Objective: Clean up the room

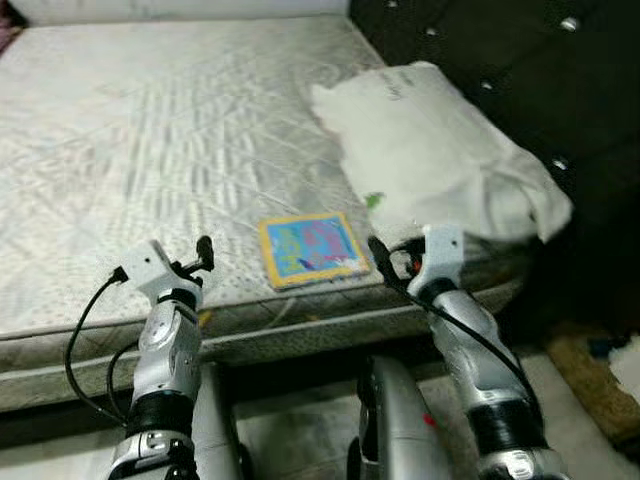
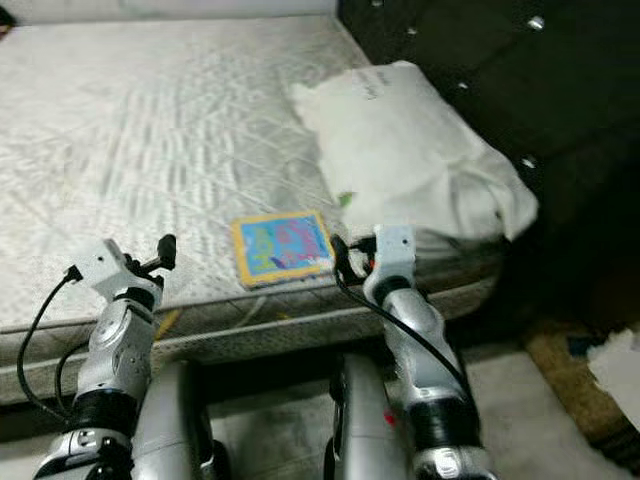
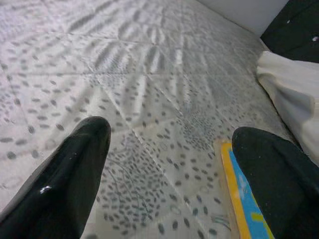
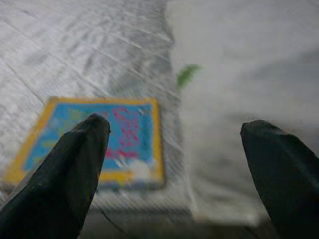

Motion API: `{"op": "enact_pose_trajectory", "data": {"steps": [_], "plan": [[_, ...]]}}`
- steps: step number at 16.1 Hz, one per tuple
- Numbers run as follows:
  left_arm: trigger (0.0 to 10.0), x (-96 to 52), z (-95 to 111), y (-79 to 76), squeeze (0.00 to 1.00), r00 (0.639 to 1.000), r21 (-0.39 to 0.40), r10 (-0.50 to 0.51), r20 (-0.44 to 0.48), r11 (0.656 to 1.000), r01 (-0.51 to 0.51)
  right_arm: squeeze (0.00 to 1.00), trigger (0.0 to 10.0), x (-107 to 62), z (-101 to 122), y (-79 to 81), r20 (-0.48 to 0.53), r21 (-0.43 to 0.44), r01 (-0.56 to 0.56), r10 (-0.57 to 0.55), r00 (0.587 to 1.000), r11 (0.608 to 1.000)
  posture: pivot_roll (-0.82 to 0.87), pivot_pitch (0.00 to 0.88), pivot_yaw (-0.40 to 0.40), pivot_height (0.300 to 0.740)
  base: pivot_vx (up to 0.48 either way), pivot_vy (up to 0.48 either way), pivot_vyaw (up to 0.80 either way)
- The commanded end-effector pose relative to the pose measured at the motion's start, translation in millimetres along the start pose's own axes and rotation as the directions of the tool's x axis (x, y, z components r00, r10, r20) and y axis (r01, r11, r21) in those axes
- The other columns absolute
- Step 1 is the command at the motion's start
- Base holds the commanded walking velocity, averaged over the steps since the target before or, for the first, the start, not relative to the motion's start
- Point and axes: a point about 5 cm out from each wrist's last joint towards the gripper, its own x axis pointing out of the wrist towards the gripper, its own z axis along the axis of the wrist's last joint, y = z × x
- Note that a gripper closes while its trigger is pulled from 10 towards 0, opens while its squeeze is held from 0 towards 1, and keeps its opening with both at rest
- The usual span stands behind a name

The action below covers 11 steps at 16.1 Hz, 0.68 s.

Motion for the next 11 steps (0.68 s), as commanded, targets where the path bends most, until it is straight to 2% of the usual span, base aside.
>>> {"op": "enact_pose_trajectory", "data": {"steps": [1,7,11], "plan": [[10.0,5.7,5.5,-0.7,0.0,1.0,-0.004,0.002,0.006,1.0,-0.002,0.0,10.0,-2.4,7.8,-4.7,0.017,-0.006,0.006,-0.006,1.0,1.0,-0.18,0.064,-0.05,0.524,0.0,0.0,0.0],[10.0,17.2,5.9,1.4,0.0,0.999,-0.041,0.001,-0.041,0.999,-0.002,0.0,10.0,-14.1,12.6,-12.4,0.001,-0.032,-0.007,0.007,1.0,0.999,-0.21,0.079,-0.058,0.524,0.0,0.0,0.0],[10.0,20.2,1.0,4.3,0.0,0.996,-0.064,0.024,-0.083,0.998,-0.03,0.0,10.0,-21.7,14.1,-13.2,-0.011,-0.051,-0.017,0.016,1.0,0.999,-0.23,0.102,-0.059,0.479,0.0,0.0,0.0]]}}
